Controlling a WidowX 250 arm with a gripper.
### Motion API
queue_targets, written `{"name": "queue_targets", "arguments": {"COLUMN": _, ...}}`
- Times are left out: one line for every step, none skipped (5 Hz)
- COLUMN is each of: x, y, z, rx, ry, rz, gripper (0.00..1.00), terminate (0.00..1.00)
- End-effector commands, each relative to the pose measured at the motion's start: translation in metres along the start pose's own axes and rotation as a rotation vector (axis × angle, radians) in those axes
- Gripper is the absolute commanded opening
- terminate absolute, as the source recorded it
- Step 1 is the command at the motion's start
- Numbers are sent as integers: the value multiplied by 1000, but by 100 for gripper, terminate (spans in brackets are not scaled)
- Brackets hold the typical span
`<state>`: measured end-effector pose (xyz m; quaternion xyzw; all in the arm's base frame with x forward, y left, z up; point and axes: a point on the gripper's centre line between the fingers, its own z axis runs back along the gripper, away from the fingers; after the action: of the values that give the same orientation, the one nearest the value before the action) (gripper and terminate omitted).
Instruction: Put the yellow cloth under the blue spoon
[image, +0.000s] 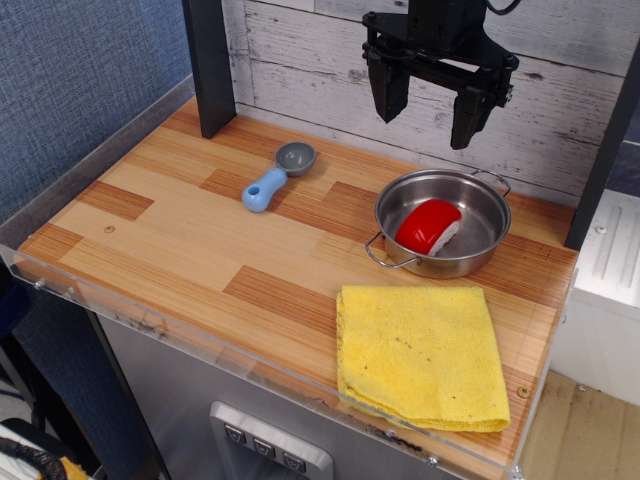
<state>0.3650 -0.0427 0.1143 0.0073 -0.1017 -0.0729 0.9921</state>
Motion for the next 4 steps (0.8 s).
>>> {"name": "queue_targets", "arguments": {"x": 0, "y": 0, "z": 0, "rx": 0, "ry": 0, "rz": 0, "gripper": 100, "terminate": 0}}
{"name": "queue_targets", "arguments": {"x": -17, "y": -3, "z": -1, "rx": 14, "ry": 10, "rz": -16, "gripper": 100, "terminate": 0}}
{"name": "queue_targets", "arguments": {"x": -34, "y": -15, "z": -6, "rx": 21, "ry": 21, "rz": -50, "gripper": 100, "terminate": 0}}
{"name": "queue_targets", "arguments": {"x": -52, "y": -32, "z": -8, "rx": 9, "ry": 26, "rz": -90, "gripper": 100, "terminate": 0}}
